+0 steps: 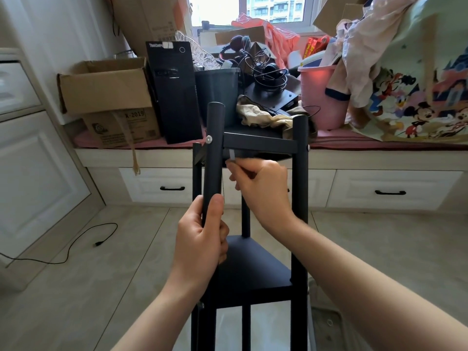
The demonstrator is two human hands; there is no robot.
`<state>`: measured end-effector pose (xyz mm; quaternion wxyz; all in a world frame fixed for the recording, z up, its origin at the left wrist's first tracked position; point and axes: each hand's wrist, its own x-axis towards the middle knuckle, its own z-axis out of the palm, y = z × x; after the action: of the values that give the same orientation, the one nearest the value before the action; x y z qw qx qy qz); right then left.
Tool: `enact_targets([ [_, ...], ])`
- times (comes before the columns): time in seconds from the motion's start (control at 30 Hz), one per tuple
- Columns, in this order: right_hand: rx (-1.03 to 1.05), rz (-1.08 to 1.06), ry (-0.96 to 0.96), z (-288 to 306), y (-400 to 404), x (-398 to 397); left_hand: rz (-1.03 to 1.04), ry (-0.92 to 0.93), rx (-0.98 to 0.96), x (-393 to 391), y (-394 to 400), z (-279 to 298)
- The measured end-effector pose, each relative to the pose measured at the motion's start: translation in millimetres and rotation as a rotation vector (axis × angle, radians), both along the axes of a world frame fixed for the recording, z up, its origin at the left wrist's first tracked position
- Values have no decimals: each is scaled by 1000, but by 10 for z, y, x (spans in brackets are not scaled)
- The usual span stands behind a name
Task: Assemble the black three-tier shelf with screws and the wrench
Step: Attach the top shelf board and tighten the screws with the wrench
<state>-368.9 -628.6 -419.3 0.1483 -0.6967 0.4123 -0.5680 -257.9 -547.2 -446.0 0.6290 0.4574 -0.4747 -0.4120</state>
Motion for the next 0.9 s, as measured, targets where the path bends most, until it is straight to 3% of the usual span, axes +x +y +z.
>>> enact_targets([
  [0.47, -82, -17, -322, -142, -158, 404, -5, 3, -6, 4, 9, 6],
  [0.9, 21, -6, -285, -188, -183, 363, -14, 7, 1, 1, -8, -7],
])
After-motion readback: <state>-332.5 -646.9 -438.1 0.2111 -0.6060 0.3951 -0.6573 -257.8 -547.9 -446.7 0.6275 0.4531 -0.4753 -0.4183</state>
